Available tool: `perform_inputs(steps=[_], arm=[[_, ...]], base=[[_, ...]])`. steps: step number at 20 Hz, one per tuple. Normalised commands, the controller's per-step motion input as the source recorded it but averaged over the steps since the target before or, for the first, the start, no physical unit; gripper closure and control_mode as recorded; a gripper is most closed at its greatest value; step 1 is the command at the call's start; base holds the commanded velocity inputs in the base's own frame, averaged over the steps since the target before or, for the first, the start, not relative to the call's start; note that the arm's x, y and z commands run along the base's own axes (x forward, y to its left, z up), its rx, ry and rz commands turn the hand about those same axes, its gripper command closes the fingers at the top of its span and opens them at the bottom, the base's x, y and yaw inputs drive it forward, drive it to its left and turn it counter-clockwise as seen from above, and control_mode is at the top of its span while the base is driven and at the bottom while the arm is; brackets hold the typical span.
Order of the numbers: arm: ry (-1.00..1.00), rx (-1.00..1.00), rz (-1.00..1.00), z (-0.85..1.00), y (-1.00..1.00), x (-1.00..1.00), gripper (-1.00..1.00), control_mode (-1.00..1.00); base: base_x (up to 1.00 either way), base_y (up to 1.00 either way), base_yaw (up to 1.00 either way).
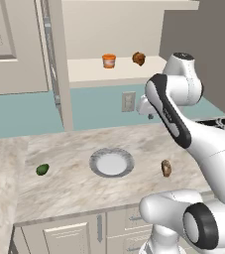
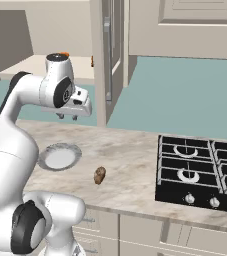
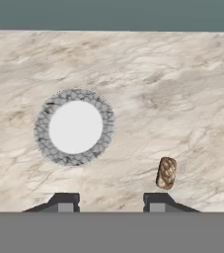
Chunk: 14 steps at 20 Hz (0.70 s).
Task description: Pick the avocado and bread from the counter and place them on the plate. Then pick the jam from the cabinet and place it next to the plate. Lastly close the cabinet door.
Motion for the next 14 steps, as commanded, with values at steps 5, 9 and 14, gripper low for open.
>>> perform_inputs(steps=[5,9,14], arm=[[-0.03,0.00,0.00,0.00,0.00,-0.14,-1.00,-1.00],[-0.10,0.04,0.00,0.02,0.00,-0.26,-1.00,-1.00],[-0.12,0.07,0.00,0.10,0.00,-0.20,-1.00,-1.00]], base=[[0.00,0.00,0.00],[0.00,0.00,0.00],[0.00,0.00,0.00]])
